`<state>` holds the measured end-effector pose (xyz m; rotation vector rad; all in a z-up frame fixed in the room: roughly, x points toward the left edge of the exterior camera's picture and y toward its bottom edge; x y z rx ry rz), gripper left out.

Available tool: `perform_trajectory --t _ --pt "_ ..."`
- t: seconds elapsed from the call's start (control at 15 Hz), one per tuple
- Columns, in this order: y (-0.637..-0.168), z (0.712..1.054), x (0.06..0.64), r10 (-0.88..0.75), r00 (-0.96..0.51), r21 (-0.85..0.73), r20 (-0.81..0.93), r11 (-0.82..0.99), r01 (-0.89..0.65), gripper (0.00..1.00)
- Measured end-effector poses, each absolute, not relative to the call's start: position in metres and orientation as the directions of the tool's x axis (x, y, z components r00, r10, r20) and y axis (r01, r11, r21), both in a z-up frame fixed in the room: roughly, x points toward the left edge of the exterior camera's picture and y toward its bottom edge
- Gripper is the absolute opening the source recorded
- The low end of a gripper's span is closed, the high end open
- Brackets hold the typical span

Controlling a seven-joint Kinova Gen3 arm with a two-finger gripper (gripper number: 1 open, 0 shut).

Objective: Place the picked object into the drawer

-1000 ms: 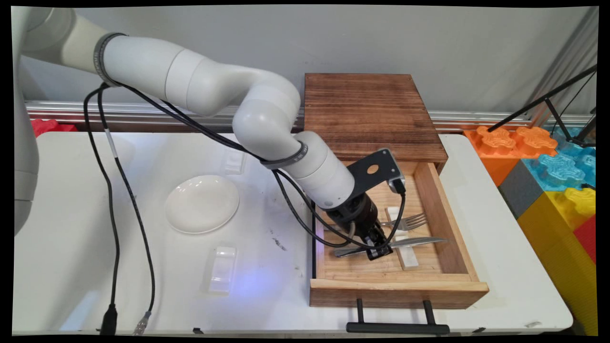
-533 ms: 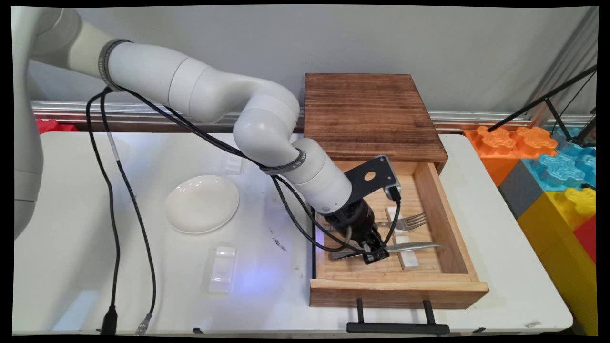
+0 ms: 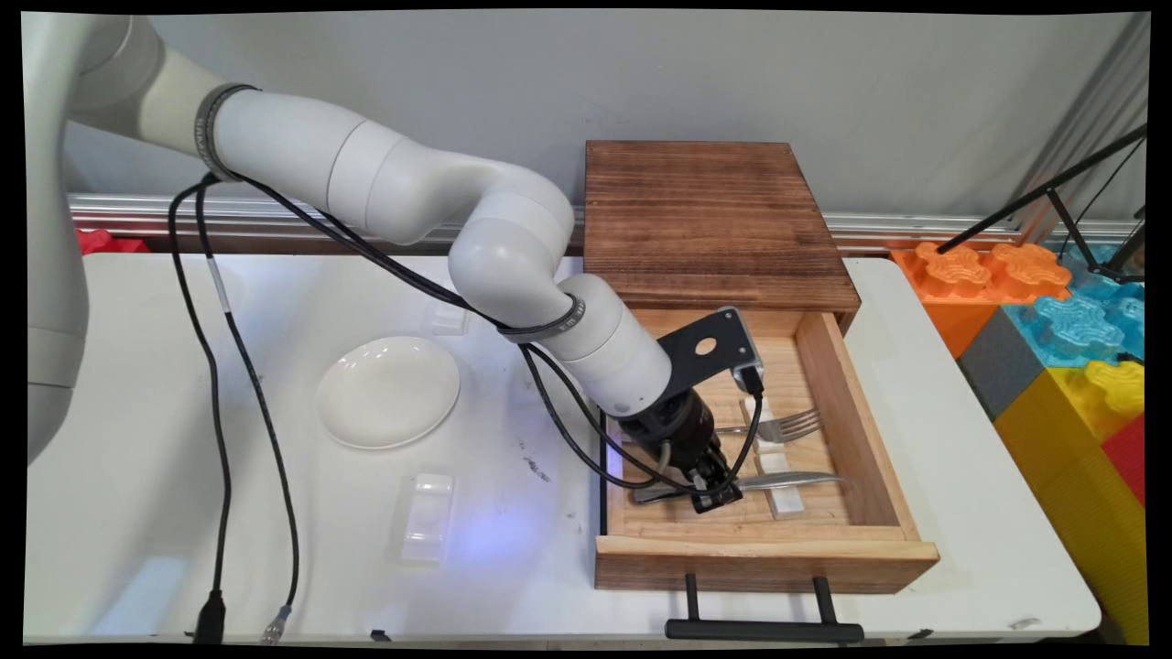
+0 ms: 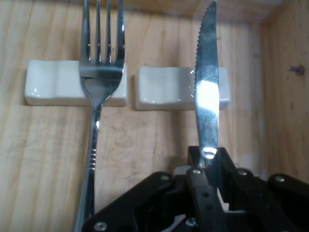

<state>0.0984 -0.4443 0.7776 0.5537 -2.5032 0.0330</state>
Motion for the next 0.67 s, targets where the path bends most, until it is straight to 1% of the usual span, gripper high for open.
perform_trajectory --t 0.4,0.47,0.67 --pt "-0.4457 0.7725 0.0997 -0.380 -0.756 0.096 0.533 0.915 -0.392 0.00" --pt "-0.4457 0.7721 0.0999 -0.381 -0.756 0.098 0.532 0.915 -0.392 1.00" --pt "-0.4457 0.7720 0.1002 -0.381 -0.757 0.100 0.532 0.915 -0.390 1.00"
